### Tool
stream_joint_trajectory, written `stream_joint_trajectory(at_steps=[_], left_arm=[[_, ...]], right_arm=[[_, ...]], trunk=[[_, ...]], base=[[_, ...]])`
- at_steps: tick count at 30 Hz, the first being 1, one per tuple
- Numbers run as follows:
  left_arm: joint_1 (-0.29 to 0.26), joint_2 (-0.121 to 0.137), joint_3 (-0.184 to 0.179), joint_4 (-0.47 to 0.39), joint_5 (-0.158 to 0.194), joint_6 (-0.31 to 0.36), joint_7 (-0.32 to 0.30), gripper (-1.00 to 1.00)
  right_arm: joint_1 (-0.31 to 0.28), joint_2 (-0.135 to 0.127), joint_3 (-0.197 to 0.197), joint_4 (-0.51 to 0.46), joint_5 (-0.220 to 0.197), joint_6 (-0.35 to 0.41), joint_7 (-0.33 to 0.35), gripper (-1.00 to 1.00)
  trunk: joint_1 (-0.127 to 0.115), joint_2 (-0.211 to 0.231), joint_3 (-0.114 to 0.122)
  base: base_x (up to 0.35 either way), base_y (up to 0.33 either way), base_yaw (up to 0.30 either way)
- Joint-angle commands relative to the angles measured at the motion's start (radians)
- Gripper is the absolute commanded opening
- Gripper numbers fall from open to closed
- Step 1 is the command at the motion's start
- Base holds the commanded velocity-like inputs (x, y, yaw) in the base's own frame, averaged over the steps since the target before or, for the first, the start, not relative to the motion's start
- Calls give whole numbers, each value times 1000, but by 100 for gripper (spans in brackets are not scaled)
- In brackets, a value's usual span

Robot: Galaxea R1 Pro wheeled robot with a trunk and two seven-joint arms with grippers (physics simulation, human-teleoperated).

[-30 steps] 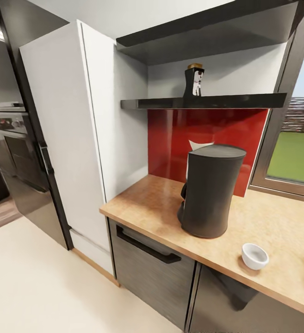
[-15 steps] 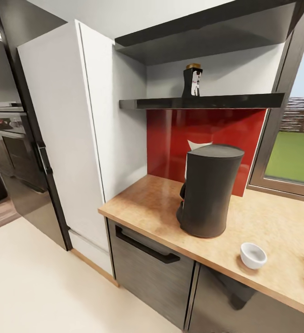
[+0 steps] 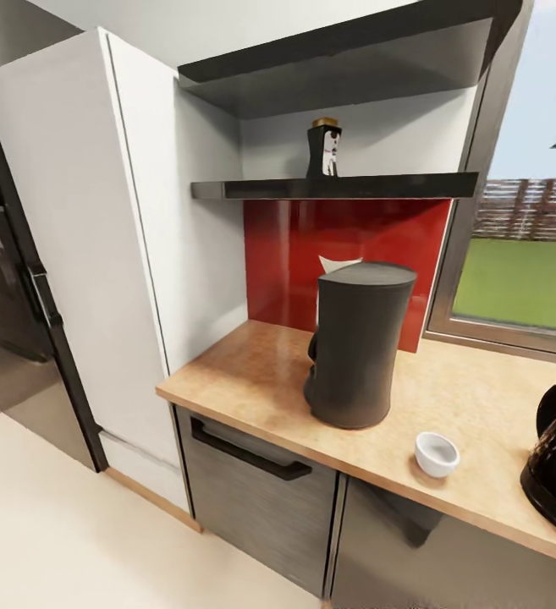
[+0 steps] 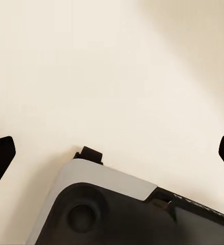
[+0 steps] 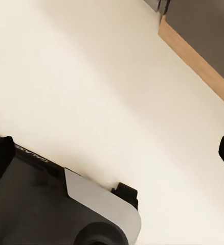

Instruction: Set up a coffee station on the kitchen countertop: keep the coffee maker on the countertop, move the bottle of coffee from the kitchen shelf to the counter next to the coffee maker, place a paper coffee filter on top of the coffee maker, put the saucer next to the coffee maker with the coffee cup on the saucer, and place the electric kettle next to the coffee maker.

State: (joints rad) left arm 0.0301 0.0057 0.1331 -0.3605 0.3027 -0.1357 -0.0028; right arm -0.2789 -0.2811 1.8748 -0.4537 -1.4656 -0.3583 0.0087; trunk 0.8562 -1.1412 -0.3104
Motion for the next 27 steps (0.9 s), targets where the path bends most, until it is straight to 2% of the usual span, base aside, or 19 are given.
stream_joint_trajectory(at_steps=[1, 8, 27], left_arm=[[0, 0, -2, -2, 10, -1, 0, 100], [1, 0, -1, -2, 10, -1, 0, 100], [1, 0, -1, -2, 10, -1, 0, 100]], right_arm=[[-2, 0, 7, -2, -11, -5, 1, 100], [-2, 0, 8, -2, -11, -5, 0, 100], [-2, 0, 8, -2, -12, -5, 1, 100]], trunk=[[0, -1, -1], [0, -1, -1], [0, -1, -1]], base=[[0, 252, -51], [0, 196, -99], [0, 12, -243]])
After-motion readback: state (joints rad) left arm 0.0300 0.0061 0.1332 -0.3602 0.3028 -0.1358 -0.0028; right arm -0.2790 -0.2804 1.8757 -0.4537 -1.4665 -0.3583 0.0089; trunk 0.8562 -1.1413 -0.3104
